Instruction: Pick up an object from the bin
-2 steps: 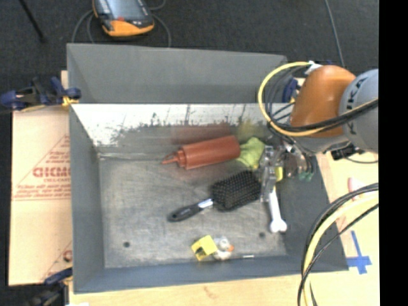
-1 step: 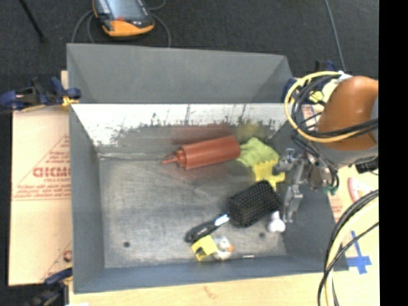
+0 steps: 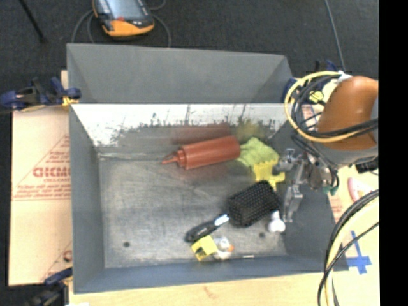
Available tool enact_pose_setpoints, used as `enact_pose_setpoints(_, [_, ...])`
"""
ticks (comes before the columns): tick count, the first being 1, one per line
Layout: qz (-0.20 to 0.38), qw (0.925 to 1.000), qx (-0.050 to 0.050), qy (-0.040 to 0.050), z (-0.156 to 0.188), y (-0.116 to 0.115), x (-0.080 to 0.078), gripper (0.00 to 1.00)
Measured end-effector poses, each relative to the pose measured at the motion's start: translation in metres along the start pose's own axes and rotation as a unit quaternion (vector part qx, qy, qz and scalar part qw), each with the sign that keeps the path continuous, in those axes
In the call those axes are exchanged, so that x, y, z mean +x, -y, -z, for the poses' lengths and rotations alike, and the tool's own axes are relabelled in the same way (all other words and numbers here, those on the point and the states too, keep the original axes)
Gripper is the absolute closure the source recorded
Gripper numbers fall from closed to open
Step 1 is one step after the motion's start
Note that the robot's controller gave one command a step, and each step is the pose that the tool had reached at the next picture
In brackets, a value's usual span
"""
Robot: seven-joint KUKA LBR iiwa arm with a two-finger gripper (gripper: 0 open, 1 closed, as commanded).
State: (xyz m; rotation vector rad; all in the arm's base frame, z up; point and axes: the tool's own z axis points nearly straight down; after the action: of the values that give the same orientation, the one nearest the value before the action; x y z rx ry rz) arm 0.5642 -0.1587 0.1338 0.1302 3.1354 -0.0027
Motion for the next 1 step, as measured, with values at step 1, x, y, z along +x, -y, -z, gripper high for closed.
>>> enact_pose_setpoints(1, [0.0, 1.0, 0.0, 0.0001, -0.0008, 0.0, -0.0001, 0.0])
